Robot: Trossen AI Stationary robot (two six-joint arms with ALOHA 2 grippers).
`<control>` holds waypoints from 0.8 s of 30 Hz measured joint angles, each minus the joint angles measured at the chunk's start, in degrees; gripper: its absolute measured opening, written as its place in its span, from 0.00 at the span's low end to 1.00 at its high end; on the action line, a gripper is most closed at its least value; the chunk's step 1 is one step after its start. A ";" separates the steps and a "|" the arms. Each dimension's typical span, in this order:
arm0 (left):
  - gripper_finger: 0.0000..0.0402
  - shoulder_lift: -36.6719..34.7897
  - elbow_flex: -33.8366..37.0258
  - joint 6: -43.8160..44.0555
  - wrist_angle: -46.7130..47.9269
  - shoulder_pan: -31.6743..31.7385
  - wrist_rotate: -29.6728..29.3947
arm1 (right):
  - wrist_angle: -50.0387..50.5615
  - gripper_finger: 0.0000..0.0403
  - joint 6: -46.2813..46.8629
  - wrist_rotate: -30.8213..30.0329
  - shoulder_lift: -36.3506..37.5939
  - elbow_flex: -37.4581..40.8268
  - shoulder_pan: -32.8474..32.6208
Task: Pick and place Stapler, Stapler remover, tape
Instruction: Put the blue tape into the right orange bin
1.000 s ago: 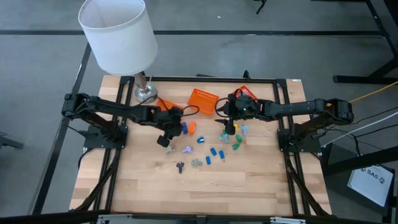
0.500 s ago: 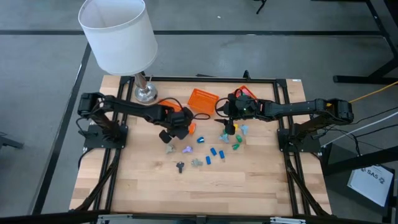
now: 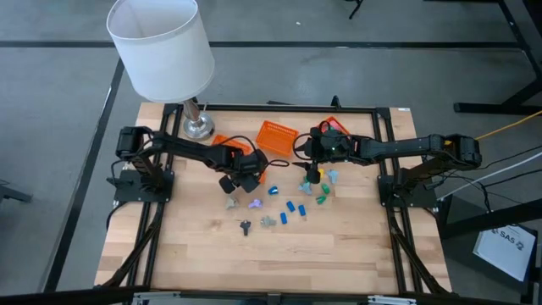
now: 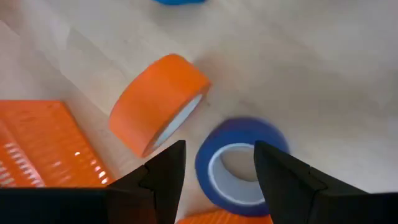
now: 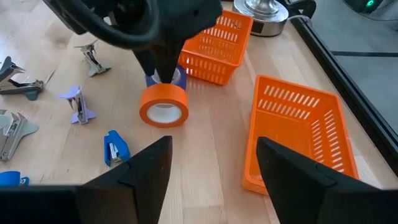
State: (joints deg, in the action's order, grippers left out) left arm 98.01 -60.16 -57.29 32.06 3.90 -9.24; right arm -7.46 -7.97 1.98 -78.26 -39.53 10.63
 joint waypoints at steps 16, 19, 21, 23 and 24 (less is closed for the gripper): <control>0.46 -1.74 -0.02 31.13 4.85 0.56 6.59 | 0.07 0.59 0.04 0.20 0.00 0.00 0.00; 0.46 -0.31 0.00 33.62 5.26 1.59 8.87 | 0.04 0.59 0.07 0.20 0.00 0.00 0.00; 0.46 0.27 0.00 34.10 5.06 2.07 8.97 | 0.04 0.59 0.25 0.20 0.00 0.00 0.02; 0.46 0.98 0.00 34.57 5.08 2.59 8.92 | 0.03 0.59 0.63 0.19 0.00 0.00 0.00; 0.46 1.34 0.00 35.21 5.13 2.90 8.90 | 0.04 0.59 1.09 0.20 0.00 0.00 0.00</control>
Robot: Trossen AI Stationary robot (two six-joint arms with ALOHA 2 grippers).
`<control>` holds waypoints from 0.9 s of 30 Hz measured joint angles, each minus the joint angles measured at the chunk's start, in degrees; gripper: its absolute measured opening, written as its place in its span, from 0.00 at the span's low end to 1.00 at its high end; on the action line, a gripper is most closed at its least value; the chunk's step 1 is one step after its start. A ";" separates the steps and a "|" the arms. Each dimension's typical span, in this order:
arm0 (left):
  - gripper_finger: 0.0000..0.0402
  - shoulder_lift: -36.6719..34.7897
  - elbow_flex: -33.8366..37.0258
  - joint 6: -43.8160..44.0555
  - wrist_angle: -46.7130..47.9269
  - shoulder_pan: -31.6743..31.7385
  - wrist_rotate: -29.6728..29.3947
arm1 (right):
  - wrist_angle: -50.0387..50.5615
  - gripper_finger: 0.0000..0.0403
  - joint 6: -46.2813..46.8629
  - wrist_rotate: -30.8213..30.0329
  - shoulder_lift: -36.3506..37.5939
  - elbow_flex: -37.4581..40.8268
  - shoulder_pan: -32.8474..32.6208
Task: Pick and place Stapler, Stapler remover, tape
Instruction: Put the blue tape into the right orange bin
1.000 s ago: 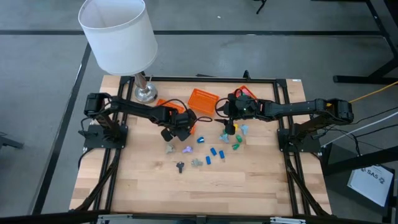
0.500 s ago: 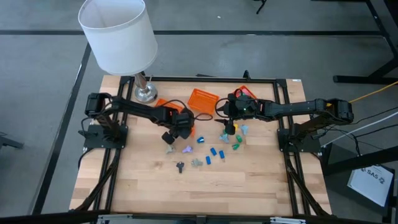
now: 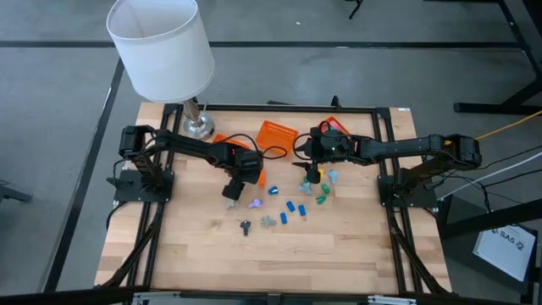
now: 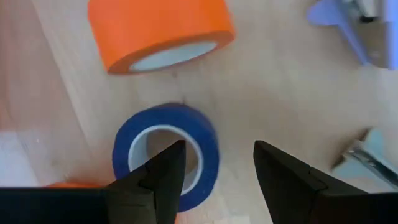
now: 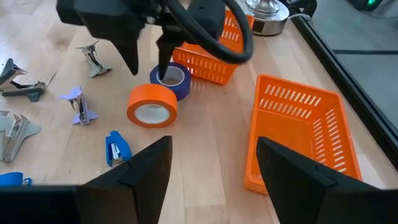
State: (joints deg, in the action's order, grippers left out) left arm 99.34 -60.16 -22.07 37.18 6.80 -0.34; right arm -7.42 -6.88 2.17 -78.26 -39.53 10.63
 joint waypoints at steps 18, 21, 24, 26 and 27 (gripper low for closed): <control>0.20 4.17 -0.05 5.95 -0.11 0.71 0.28 | 0.00 0.59 0.37 -0.02 0.00 0.02 0.00; 0.09 3.33 0.13 6.61 0.05 0.82 0.49 | 0.00 0.59 0.20 -0.02 0.00 0.02 0.01; 0.09 2.19 0.15 6.61 -0.03 0.95 2.47 | 0.00 0.59 -1.12 -0.02 0.00 0.02 0.00; 0.09 1.67 0.15 6.51 0.25 1.23 4.33 | 0.00 0.59 -1.66 -0.03 0.00 0.02 0.00; 0.09 1.30 0.15 6.50 0.20 1.31 5.54 | 0.00 0.59 -2.13 -0.03 0.00 0.02 0.00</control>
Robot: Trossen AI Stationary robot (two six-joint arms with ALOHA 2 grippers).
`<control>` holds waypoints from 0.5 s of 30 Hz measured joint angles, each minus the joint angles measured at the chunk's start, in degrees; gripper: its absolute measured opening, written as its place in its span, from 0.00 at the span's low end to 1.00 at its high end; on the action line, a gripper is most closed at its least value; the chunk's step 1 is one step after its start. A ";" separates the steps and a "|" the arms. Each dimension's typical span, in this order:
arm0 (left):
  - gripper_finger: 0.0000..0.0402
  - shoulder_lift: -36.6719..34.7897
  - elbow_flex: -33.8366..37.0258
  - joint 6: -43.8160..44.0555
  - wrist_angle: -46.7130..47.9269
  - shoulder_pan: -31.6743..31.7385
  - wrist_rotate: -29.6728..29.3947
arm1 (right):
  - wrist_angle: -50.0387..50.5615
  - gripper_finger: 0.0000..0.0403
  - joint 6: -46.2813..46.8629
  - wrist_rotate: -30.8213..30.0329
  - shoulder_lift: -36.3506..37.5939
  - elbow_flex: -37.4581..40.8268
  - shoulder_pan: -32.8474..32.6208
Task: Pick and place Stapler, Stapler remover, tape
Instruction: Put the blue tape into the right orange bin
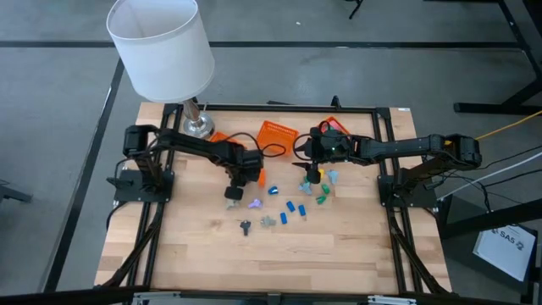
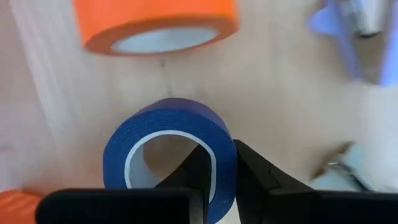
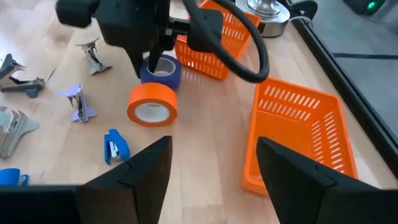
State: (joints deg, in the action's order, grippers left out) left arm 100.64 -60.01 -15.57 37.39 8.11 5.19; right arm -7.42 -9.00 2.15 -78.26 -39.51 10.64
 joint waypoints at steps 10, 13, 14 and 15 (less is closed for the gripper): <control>0.09 -6.06 -0.02 -0.13 -0.58 2.49 9.90 | -0.04 0.59 -6.08 0.02 0.00 0.00 0.00; 0.09 -8.88 -0.02 0.42 -2.61 3.74 14.32 | -0.07 0.59 -9.96 0.57 0.00 0.00 0.00; 0.09 -9.78 -0.05 0.76 -3.91 4.09 16.32 | -0.09 0.59 -11.25 1.08 0.00 0.00 0.02; 0.09 -10.48 -0.07 1.18 -5.53 4.48 18.48 | -0.26 0.59 -12.83 1.76 0.00 0.00 0.00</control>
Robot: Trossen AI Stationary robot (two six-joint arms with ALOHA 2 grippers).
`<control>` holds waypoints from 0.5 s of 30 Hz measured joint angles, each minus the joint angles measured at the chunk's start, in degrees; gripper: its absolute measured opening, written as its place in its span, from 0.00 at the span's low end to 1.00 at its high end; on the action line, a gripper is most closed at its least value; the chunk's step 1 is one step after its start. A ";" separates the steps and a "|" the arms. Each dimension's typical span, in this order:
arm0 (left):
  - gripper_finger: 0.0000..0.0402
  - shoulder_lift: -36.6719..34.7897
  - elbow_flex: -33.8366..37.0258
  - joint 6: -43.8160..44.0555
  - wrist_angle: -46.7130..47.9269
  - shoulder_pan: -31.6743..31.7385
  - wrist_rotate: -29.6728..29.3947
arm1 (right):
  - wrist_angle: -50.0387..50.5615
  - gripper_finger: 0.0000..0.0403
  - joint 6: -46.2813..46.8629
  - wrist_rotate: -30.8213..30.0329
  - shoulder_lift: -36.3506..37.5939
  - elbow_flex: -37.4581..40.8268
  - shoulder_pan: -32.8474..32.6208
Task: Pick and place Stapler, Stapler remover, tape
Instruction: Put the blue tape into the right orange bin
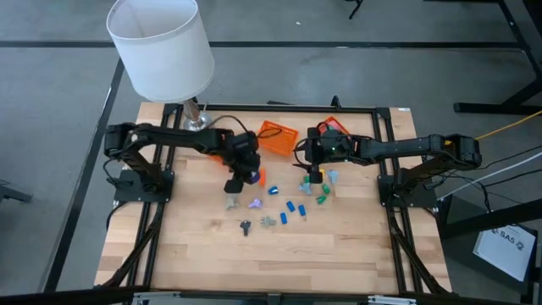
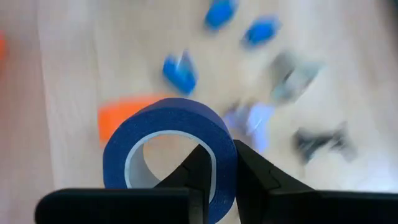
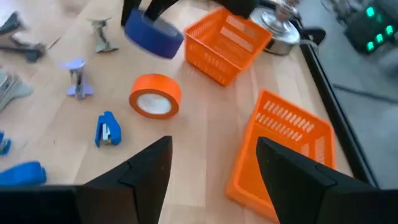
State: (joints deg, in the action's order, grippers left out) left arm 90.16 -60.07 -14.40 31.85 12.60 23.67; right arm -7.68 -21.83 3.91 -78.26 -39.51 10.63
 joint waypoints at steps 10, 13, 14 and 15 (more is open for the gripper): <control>0.10 -1.49 -0.10 4.04 -19.11 1.00 18.84 | -9.30 0.59 -7.34 15.01 -0.02 0.00 -0.08; 0.11 -0.86 -0.10 4.69 -22.51 0.55 19.88 | -11.22 0.59 -7.36 16.74 -0.02 0.00 -0.53; 0.11 -0.86 -0.09 4.70 -23.21 0.55 20.22 | -11.75 0.59 -7.36 16.75 -0.02 0.00 -0.76; 0.10 -0.84 -0.09 4.70 -24.78 0.53 20.32 | -12.17 0.59 -7.36 16.75 -0.02 0.00 -1.02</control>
State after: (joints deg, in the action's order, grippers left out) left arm 89.32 -60.16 -9.69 7.07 13.13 43.99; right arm -19.85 -29.19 20.66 -78.28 -39.51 9.61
